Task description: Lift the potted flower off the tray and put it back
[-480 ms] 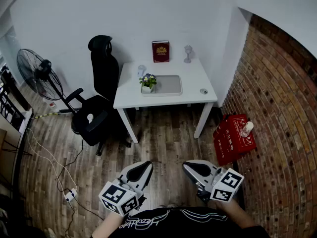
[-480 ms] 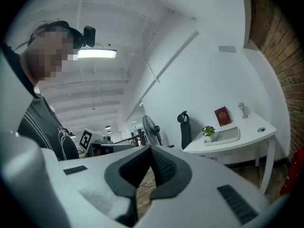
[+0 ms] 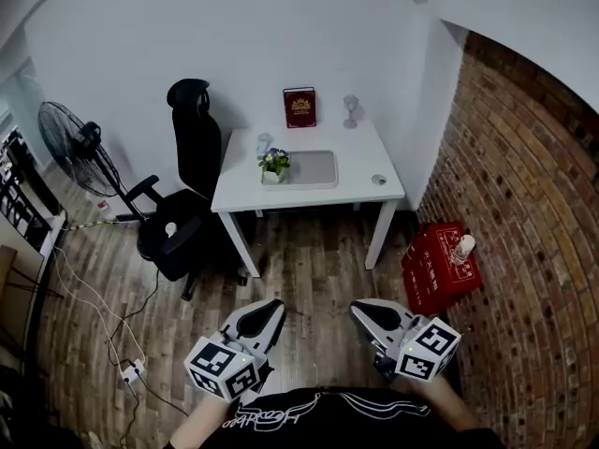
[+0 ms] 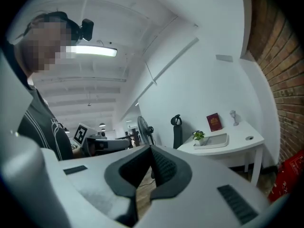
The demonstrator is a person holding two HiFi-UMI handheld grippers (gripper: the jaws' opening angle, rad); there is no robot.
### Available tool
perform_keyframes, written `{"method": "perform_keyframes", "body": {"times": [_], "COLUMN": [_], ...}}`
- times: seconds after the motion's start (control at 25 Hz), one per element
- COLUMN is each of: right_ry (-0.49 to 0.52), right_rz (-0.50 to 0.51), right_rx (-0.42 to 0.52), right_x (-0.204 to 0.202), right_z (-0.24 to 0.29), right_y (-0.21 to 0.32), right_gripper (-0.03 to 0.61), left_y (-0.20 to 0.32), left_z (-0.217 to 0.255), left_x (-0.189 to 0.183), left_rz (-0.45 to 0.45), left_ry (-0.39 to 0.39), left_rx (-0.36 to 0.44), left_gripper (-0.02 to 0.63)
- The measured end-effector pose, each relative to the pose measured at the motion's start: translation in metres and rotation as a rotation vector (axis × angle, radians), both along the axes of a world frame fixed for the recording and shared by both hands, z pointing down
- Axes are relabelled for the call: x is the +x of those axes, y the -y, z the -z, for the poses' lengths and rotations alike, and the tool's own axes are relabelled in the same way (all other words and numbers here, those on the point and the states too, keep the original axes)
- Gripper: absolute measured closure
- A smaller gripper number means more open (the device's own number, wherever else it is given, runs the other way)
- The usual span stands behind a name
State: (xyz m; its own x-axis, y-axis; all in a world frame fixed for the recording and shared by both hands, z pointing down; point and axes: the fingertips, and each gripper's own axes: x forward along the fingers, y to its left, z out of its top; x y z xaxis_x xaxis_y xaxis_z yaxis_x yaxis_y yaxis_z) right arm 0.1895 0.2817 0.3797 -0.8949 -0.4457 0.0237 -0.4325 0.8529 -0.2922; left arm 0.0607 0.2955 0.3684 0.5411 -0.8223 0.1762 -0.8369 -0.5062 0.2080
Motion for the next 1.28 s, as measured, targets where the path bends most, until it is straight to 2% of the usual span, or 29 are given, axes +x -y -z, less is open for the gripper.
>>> {"method": "perform_keyframes", "body": {"times": [0.16,0.28,0.36,0.4,0.56,0.88,1.28], "right_ry": [0.003,0.001,0.004,0.006,0.015,0.001,-0.049], "right_rz": [0.031,0.036,0.039,0.044,0.050,0.014,-0.026], "right_rx": [0.012,0.008,0.006,0.007,0.017,-0.017,-0.064], "right_x": [0.003,0.002,-0.001,-0.002,-0.005,-0.024,-0.083], "right_z": [-0.001,-0.005,-0.007,-0.007,-0.010,-0.027,-0.030], "right_y": [-0.005,-0.003,-0.001,0.001,0.015,0.078,0.226], "right_gripper": [0.577,0.577,0.577,0.577,0.577,0.577,0.577], "left_y": [0.003,0.006,0.012,0.017,0.037,0.111,0.265], "left_z": [-0.002,-0.002,-0.002,-0.003,-0.007,-0.040,-0.070], "left_x": [-0.005,-0.010,-0.012,-0.014,-0.025,-0.050,-0.104], "left_rz": [0.073,0.083,0.072,0.075,0.103,0.105,0.069], "left_ry": [-0.005,0.014,0.025,0.028,0.031,0.050,0.053], "left_rx": [0.015,0.049,0.046,0.043,0.060,0.025,-0.037], "left_gripper": [0.568,0.554,0.429,0.389,0.314,0.275,0.270]}}
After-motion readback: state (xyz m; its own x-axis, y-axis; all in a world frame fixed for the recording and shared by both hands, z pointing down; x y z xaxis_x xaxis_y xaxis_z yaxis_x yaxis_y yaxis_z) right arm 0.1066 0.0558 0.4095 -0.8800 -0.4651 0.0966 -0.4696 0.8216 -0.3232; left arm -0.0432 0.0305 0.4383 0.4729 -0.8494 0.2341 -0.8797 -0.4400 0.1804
